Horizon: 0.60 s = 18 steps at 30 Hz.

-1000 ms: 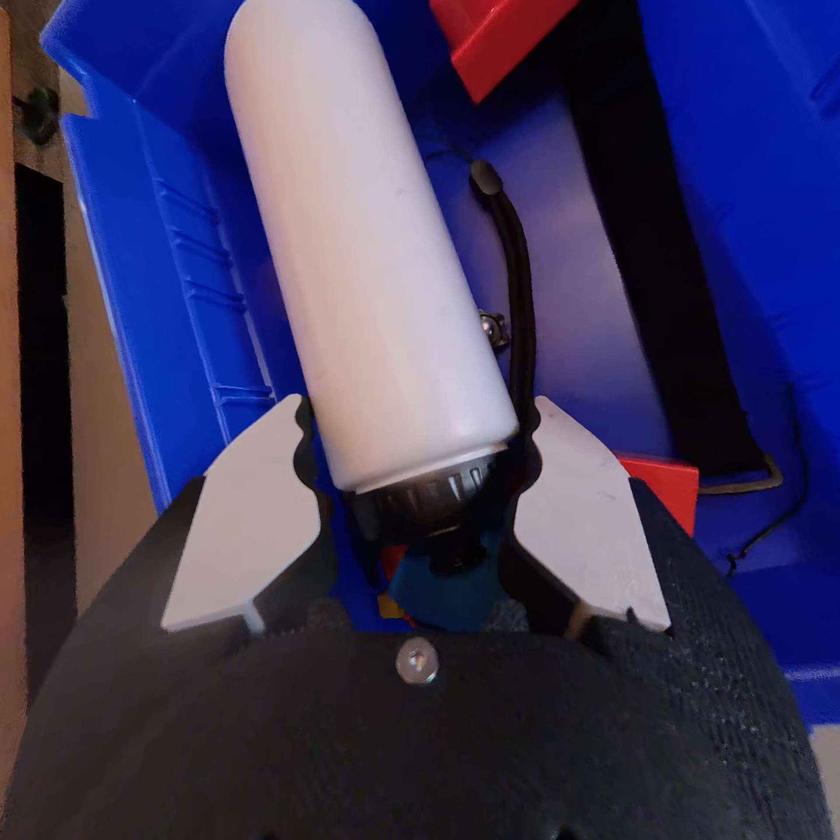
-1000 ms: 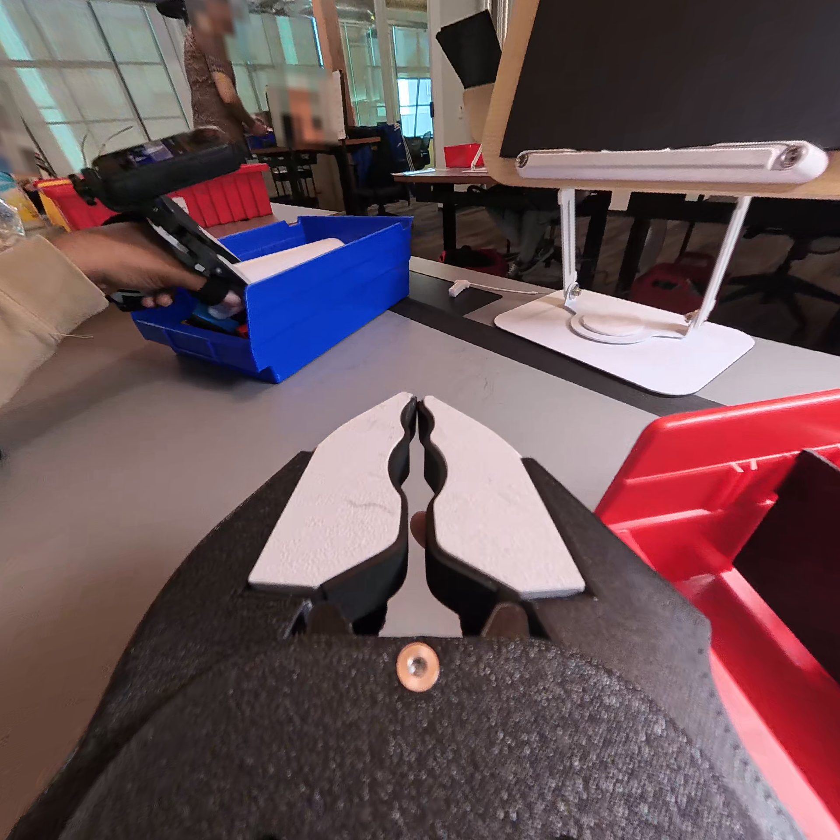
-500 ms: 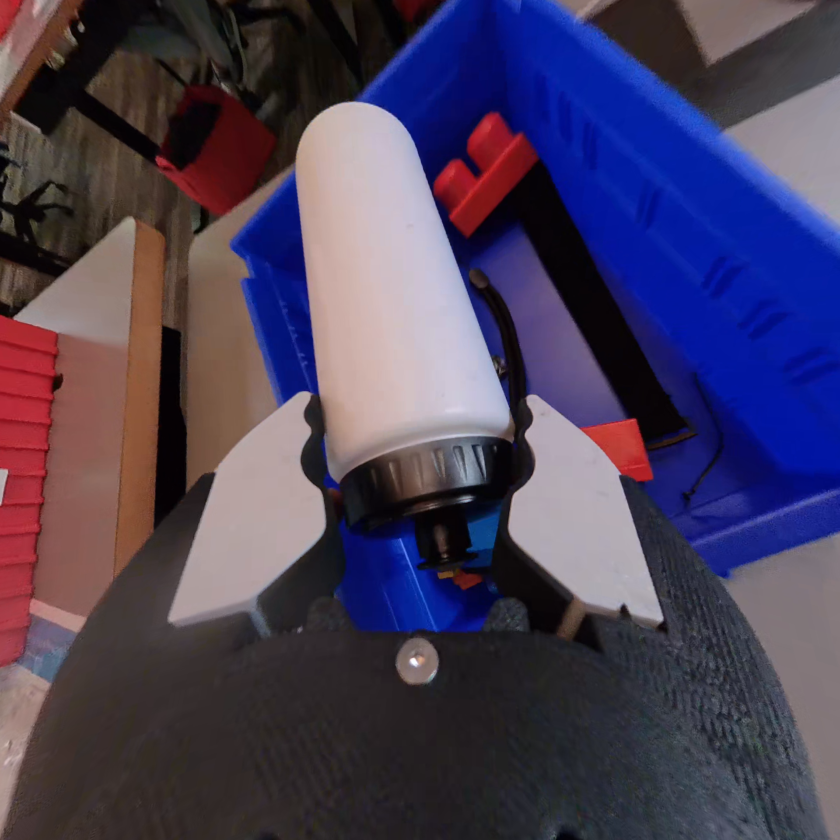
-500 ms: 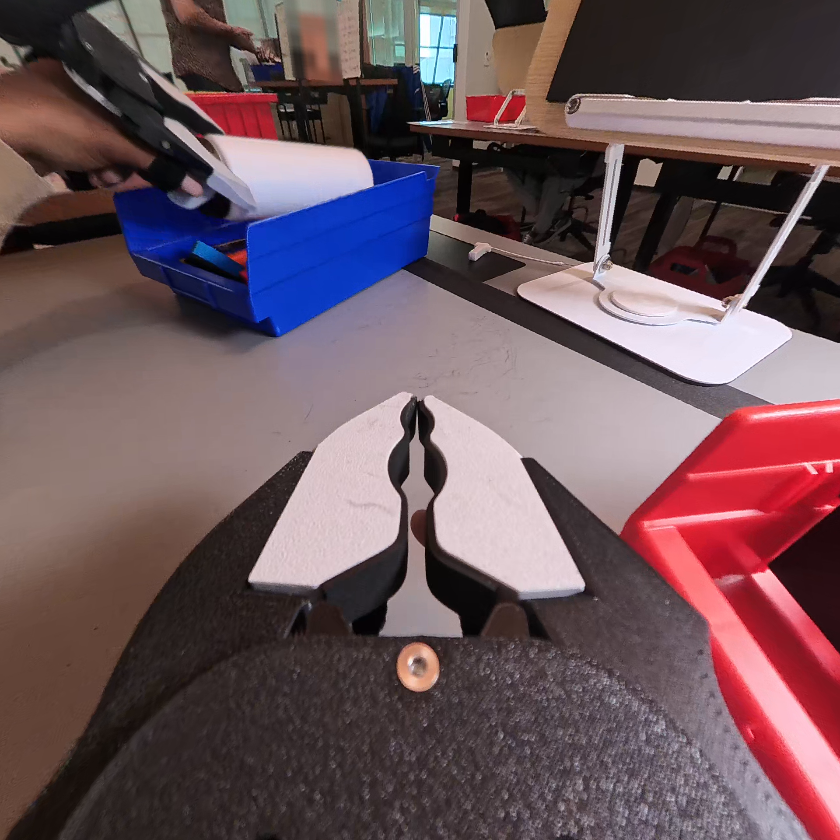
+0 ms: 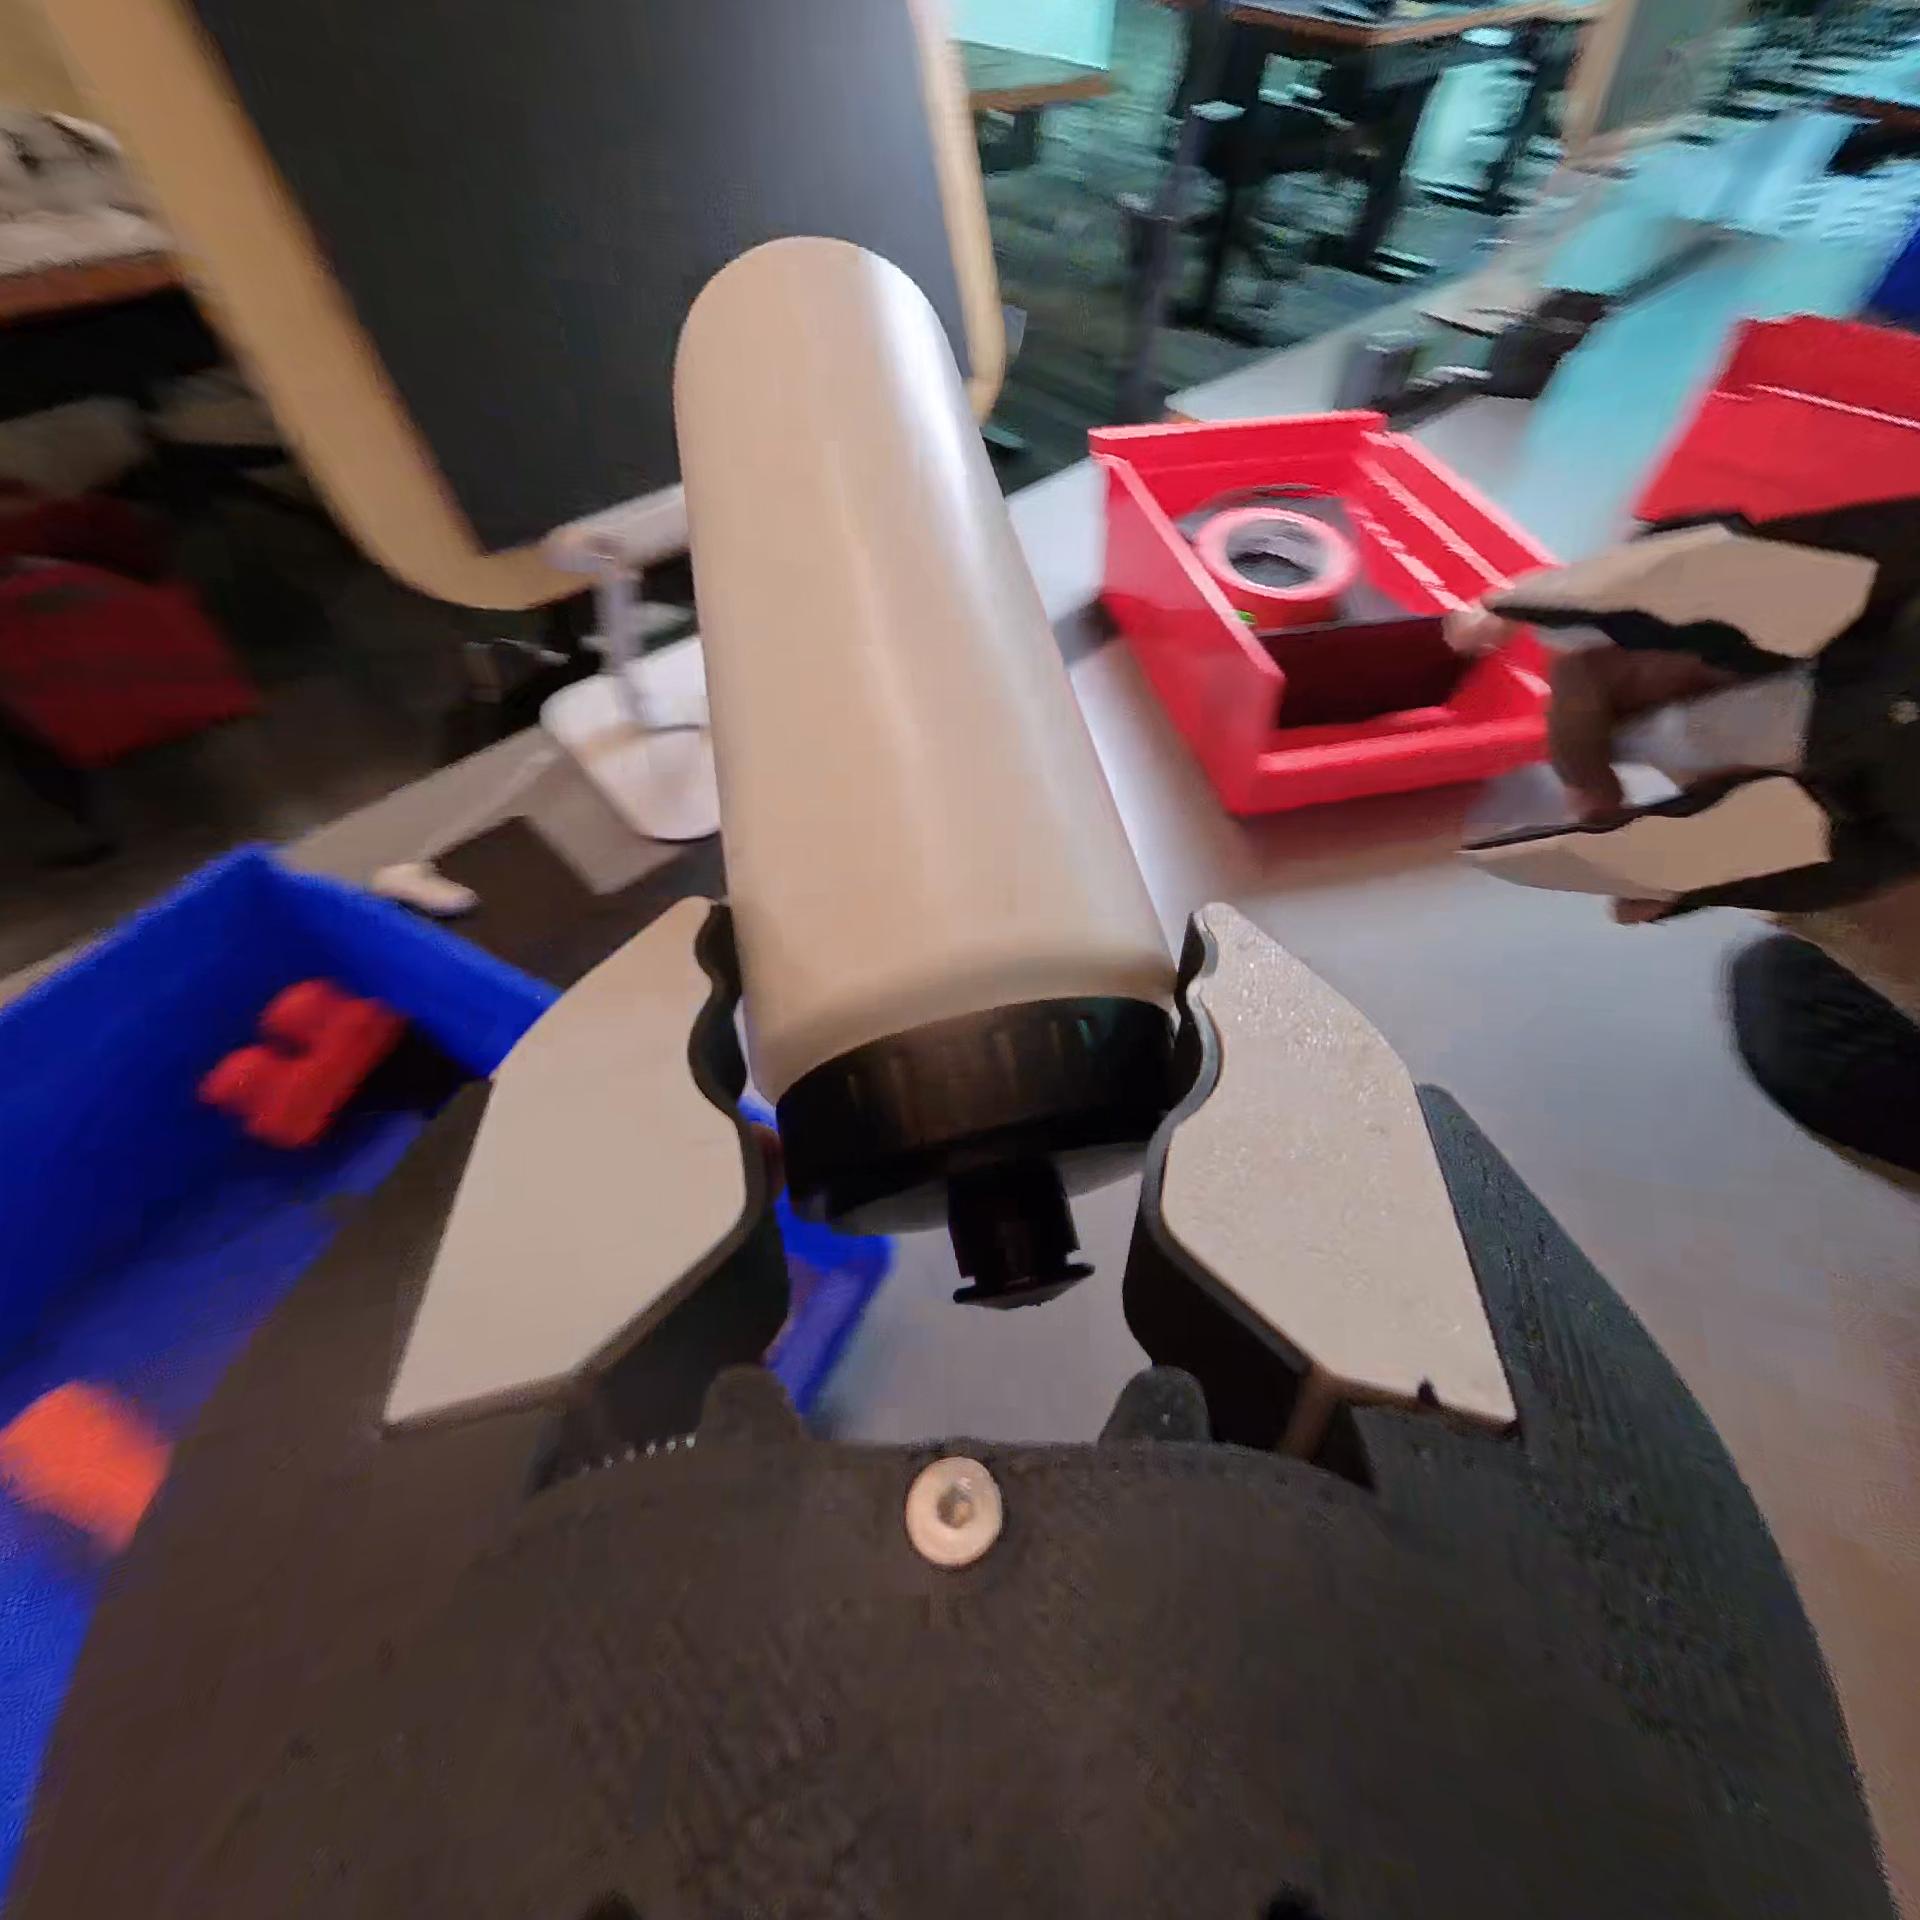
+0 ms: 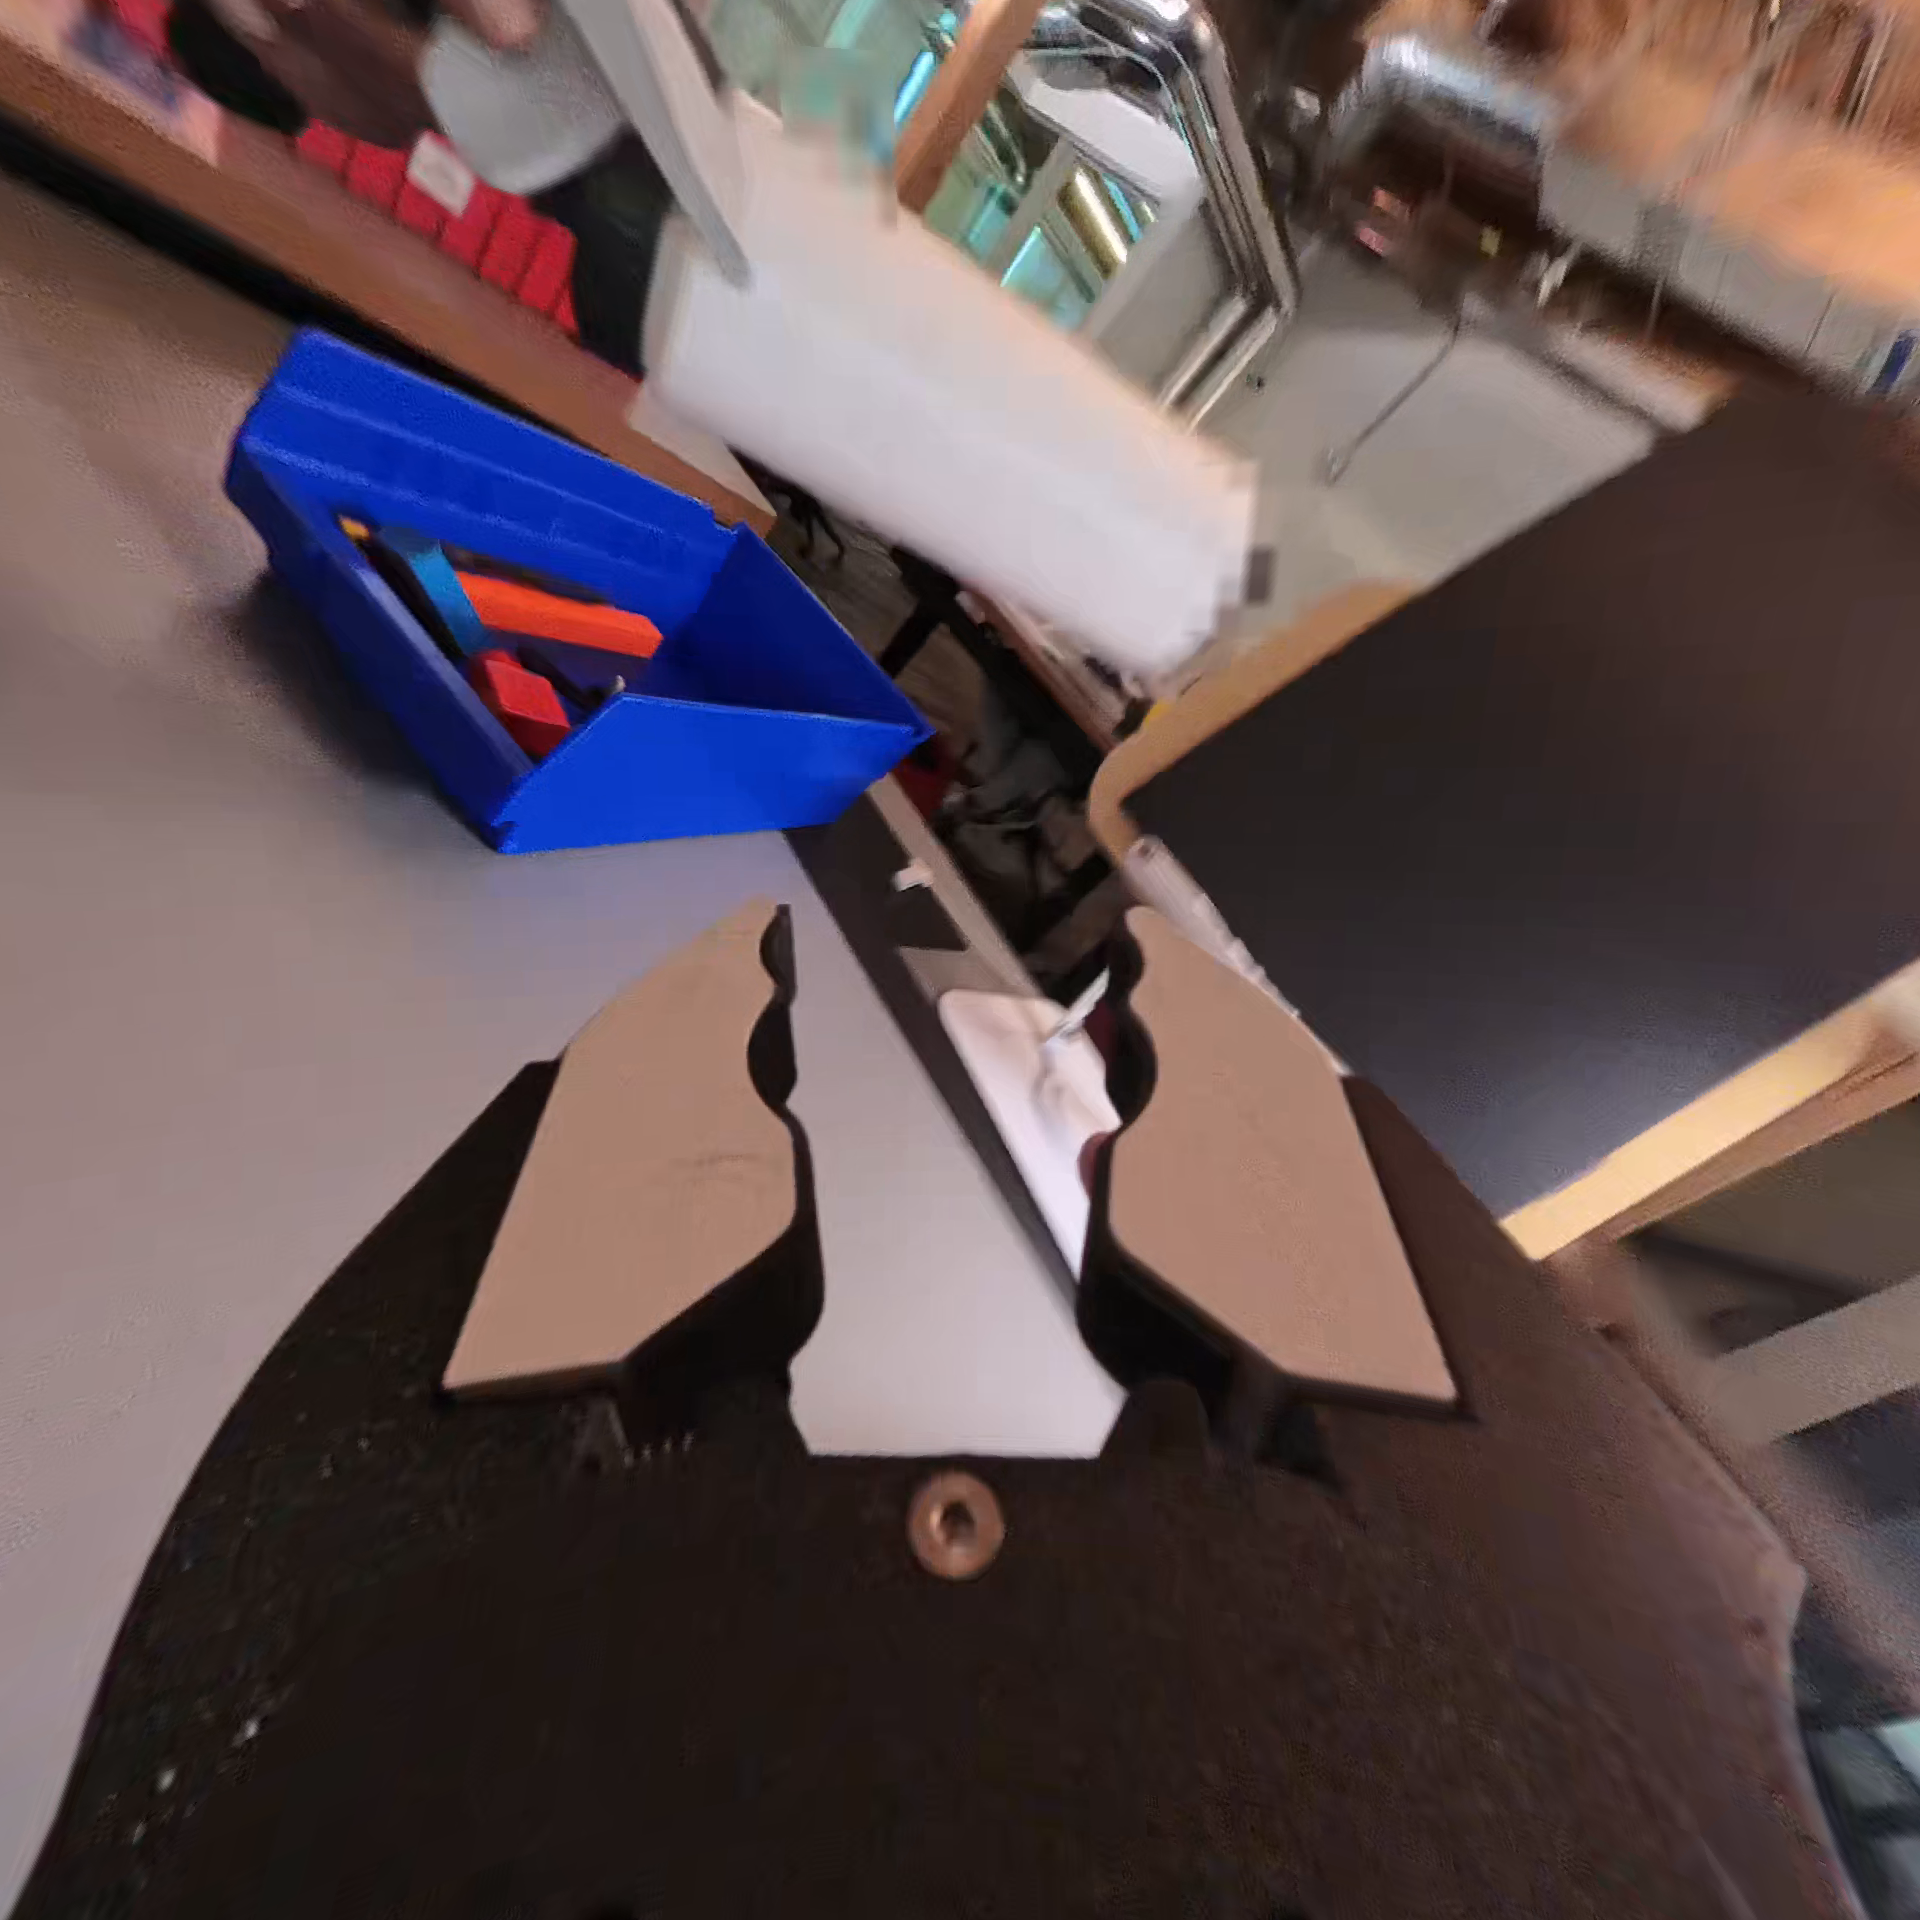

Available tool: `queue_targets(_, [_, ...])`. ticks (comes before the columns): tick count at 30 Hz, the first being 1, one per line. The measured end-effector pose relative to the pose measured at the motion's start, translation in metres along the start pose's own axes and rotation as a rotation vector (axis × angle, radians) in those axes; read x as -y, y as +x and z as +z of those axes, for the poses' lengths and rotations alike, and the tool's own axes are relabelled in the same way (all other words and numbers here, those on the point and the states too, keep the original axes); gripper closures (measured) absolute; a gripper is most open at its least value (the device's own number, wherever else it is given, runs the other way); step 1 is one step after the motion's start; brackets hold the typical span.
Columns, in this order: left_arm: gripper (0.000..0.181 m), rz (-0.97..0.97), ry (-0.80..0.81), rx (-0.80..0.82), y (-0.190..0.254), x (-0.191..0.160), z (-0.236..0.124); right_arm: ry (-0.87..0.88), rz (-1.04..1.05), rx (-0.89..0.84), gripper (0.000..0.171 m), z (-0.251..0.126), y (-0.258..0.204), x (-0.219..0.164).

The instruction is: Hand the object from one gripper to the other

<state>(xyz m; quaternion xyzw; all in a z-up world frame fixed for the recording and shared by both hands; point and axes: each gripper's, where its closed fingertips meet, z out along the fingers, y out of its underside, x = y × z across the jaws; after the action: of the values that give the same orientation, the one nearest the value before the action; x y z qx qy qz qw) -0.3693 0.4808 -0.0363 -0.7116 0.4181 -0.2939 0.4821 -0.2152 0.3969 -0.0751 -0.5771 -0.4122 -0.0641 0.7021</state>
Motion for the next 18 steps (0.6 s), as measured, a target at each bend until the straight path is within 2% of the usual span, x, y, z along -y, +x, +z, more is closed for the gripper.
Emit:
queue_targets(2, [0.1, -0.016, -0.041, -0.147, 0.031, -0.008, 0.023, -0.024, -0.219, -0.003, 0.102, 0.006, -0.005, 0.022])
queue_targets(5, [0.1, -0.011, -0.142, -0.281, 0.068, -0.029, 0.057, -0.114, -0.465, 0.006, 0.084, 0.024, -0.021, 0.023])
queue_targets(8, [0.1, 0.006, -0.254, -0.364, 0.098, -0.052, 0.078, -0.197, -0.544, 0.054, 0.07, 0.043, -0.044, 0.002])
queue_targets(11, [0.1, 0.051, -0.334, -0.444, 0.133, -0.066, 0.088, -0.264, -0.585, 0.117, 0.069, 0.055, -0.068, -0.024])
queue_targets(13, [0.099, 0.101, -0.357, -0.412, 0.141, -0.072, 0.096, -0.282, -0.623, 0.074, 0.068, 0.059, -0.068, -0.031])
queue_targets(15, [0.101, 0.08, -0.318, -0.449, 0.146, -0.064, 0.094, -0.286, -0.553, 0.069, 0.067, 0.055, -0.067, -0.031])
queue_targets(18, [0.099, 0.105, -0.086, -0.511, 0.145, -0.024, 0.071, -0.285, -0.389, 0.088, 0.067, 0.045, -0.049, -0.02])
